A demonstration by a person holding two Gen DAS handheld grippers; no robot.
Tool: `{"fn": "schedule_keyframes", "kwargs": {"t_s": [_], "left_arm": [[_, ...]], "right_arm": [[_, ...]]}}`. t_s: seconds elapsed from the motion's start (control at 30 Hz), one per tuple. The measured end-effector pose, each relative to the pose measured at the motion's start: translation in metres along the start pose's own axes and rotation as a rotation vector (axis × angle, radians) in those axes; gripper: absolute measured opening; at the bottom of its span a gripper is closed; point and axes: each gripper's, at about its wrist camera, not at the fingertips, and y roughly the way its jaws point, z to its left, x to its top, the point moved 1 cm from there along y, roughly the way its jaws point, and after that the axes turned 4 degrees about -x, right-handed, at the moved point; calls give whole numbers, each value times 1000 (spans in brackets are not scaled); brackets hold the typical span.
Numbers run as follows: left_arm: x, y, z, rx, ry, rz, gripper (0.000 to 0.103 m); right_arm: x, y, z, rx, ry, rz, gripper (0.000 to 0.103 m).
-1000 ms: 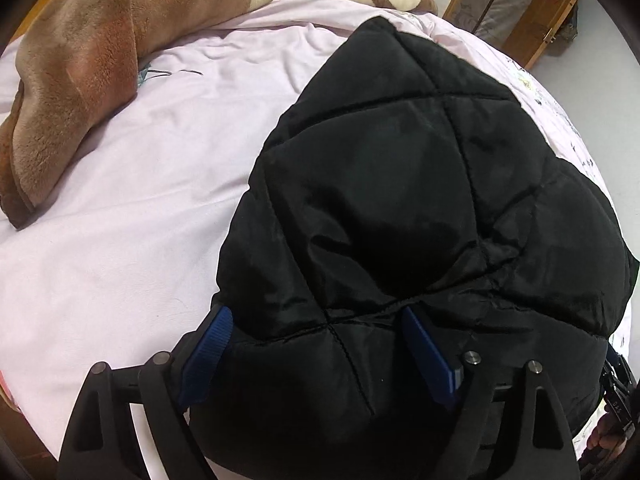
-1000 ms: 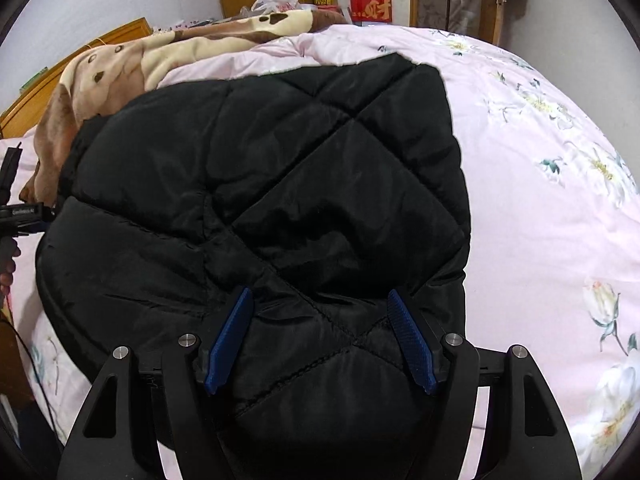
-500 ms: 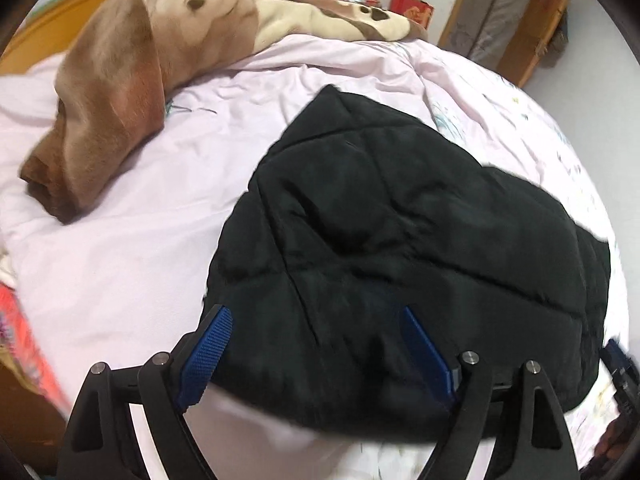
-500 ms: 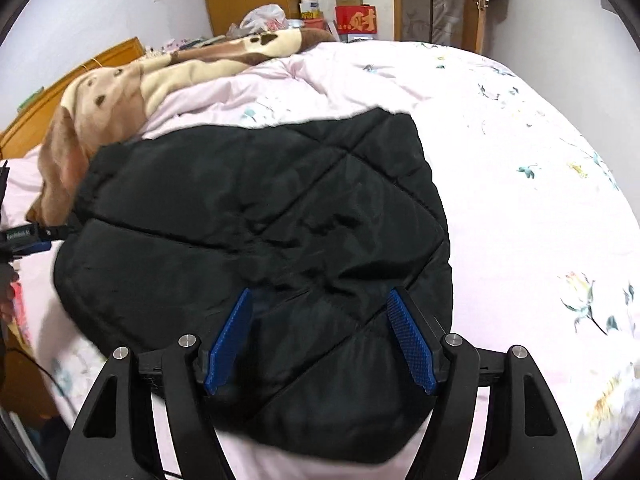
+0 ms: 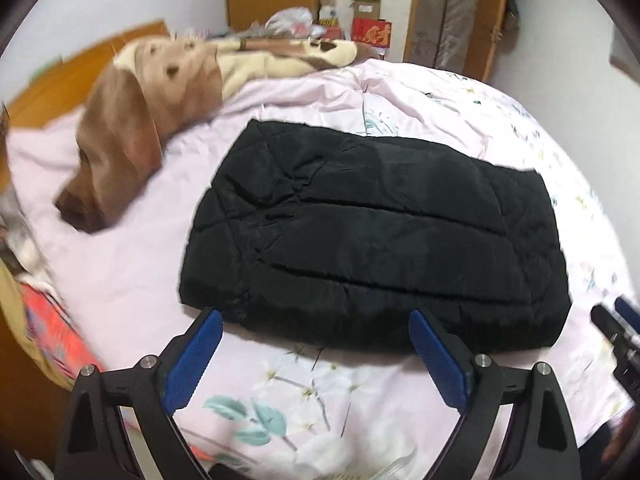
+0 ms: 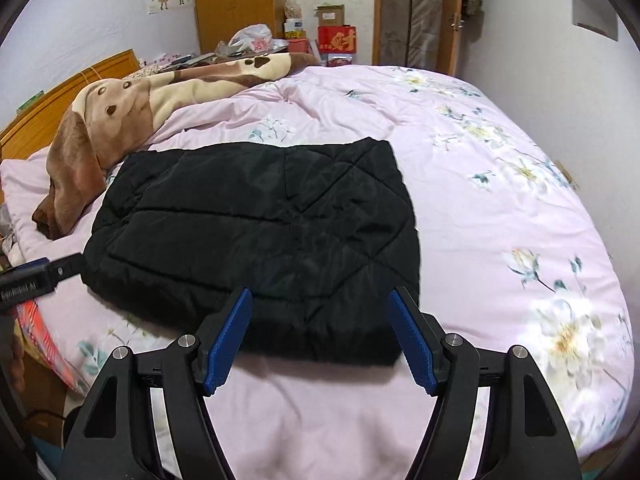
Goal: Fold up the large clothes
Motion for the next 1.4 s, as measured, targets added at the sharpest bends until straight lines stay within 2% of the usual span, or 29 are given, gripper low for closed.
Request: {"fn": "schedule_keyframes", "kwargs": {"t_s": [0.07, 0.23, 0.43, 0.57, 0.7, 0.97, 1.4], "left_arm": [[-10, -10, -9, -5, 10, -8, 95], [-28, -33, -24, 62, 46, -67, 95], [-33, -61, -34, 37, 49, -119, 95], [-38, -77, -37, 16, 31, -165, 95], [-41, -86, -39, 34, 40, -193, 95], [-46, -96, -44, 7, 42, -215, 95], [-51, -96, -47, 8, 34, -211, 95]], "right_arm": [[-4, -8, -2, -2, 15, -5, 71], [-13, -31, -3, -4, 37, -35, 70], [-17, -60, 2, -18, 20, -110, 71], [-19, -65, -1, -20, 37, -125, 70], [-20, -69, 0, -15, 40, -133, 70], [-22, -74, 6, -8, 30, -145, 70], [-24, -77, 12, 1, 18, -144, 70]]}}
